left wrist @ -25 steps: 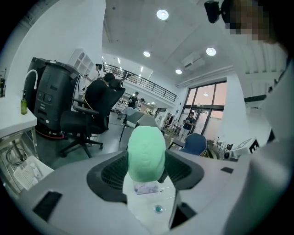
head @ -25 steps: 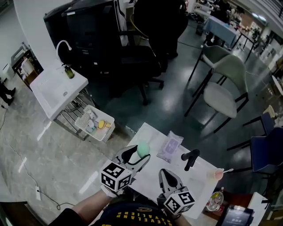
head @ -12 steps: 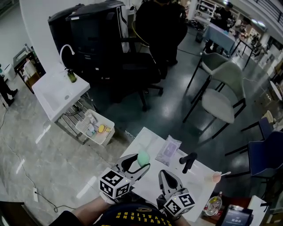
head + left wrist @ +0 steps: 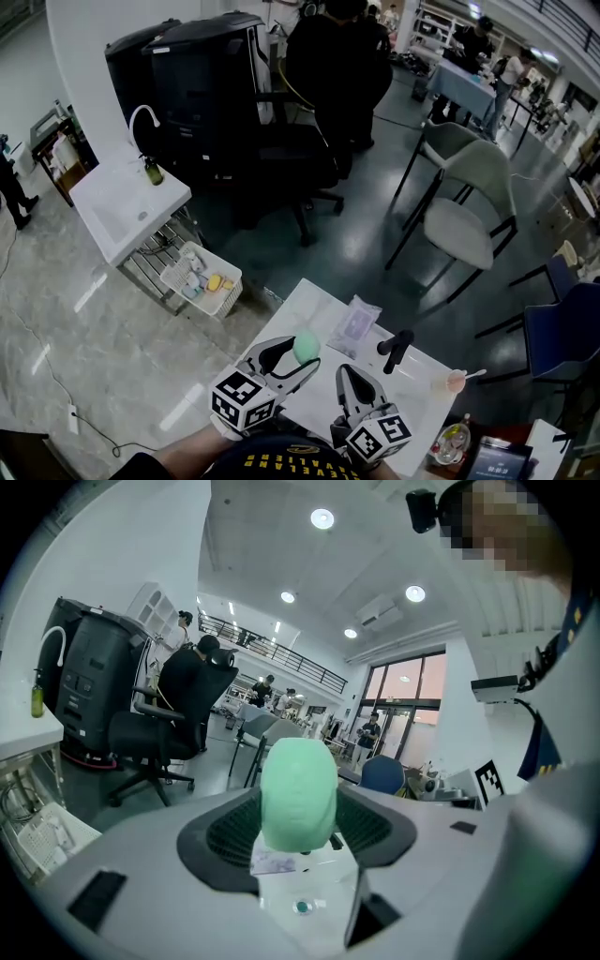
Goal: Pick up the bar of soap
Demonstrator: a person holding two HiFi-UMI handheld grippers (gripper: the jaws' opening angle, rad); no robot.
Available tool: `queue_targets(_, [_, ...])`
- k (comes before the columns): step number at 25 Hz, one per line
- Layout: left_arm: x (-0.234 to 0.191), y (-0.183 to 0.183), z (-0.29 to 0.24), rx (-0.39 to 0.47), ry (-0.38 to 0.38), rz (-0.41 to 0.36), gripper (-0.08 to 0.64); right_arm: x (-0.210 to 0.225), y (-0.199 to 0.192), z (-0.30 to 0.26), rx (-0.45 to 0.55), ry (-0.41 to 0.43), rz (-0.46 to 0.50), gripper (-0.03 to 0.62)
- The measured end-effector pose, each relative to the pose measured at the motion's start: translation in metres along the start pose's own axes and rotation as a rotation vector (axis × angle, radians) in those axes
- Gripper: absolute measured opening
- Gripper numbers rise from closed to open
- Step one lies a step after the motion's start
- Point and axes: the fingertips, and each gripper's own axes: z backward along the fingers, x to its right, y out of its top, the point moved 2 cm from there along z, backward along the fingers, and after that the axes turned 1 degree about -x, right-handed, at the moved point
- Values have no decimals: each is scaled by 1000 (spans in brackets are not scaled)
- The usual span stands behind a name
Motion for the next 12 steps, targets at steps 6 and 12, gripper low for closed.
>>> queue_targets(6, [-1, -2, 1, -4, 5, 2, 264, -7, 2, 2, 19, 28, 17, 9])
queue_targets(12, [1, -2, -1, -5, 8, 3, 264, -10, -2, 3, 7, 46, 16, 9])
